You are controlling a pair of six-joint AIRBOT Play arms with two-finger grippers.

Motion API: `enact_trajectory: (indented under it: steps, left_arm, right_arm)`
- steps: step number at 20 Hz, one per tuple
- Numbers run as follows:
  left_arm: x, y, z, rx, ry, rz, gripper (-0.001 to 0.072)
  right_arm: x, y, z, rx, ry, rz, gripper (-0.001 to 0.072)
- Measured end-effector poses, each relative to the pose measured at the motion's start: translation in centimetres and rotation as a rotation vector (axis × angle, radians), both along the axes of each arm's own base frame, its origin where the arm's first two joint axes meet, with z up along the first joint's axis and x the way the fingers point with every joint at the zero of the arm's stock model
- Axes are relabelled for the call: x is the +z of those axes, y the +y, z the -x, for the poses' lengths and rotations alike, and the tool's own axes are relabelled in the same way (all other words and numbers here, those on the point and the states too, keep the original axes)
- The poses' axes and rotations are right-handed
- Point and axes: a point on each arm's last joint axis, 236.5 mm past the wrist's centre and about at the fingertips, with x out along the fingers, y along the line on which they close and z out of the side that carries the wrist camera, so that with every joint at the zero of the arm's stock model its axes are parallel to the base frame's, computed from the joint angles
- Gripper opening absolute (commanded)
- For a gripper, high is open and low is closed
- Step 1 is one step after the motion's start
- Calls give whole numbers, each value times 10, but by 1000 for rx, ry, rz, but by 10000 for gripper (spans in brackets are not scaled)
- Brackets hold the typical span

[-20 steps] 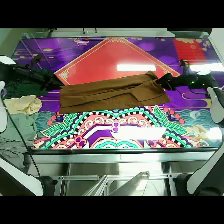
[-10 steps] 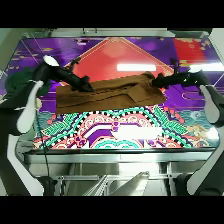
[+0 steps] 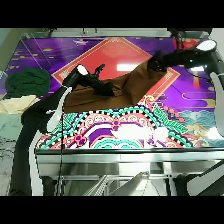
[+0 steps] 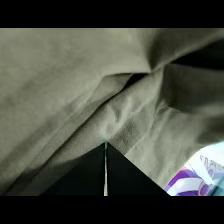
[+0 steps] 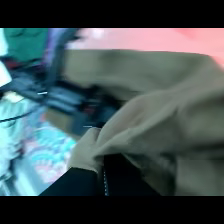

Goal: Fold the shirts.

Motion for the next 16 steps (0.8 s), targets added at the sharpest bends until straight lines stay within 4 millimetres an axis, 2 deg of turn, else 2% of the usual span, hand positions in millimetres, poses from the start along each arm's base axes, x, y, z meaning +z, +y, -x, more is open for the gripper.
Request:
enact_trajectory:
  steps: [1, 3, 4, 6, 8, 9, 10, 11, 12, 13, 14, 16]
  left_arm:
    - [13, 7, 0, -5, 10, 18, 5]
    - [68, 29, -11, 13, -34, 91, 4]
    - [96, 50, -13, 20, -54, 110, 5]
    - [153, 104, -27, 88, -142, 127, 5]
    - [210, 153, -28, 151, -231, 146, 6]
    - [233, 178, -28, 188, -274, 141, 6]
    - [253, 201, -27, 223, -317, 134, 6]
    - [269, 218, -24, 248, -351, 126, 6]
    - [283, 233, -19, 263, -378, 120, 6]
    - [291, 244, -16, 278, -392, 117, 6]
    - [298, 255, -13, 292, -404, 110, 7]
    - [304, 271, -8, 310, -417, 98, 7]
  right_arm:
    - [3, 15, 2, 8, -3, 1, 14]
    - [10, 51, 5, 21, -38, -4, 15]
    - [13, 75, 6, 24, -61, -8, 15]
    - [12, 128, 3, 5, -123, -18, 15]
    - [4, 193, 5, -10, -200, -38, 15]
    - [-3, 230, 11, -10, -236, -51, 16]
    - [-13, 262, 18, -9, -267, -58, 115]
    - [-26, 295, 28, -4, -301, -61, 467]
    - [-39, 323, 37, -1, -332, -60, 542]
    - [-51, 348, 47, 1, -360, -56, 477]
    - [-58, 362, 52, -6, -381, -55, 436]
    - [-58, 374, 53, -27, -423, -56, 435]
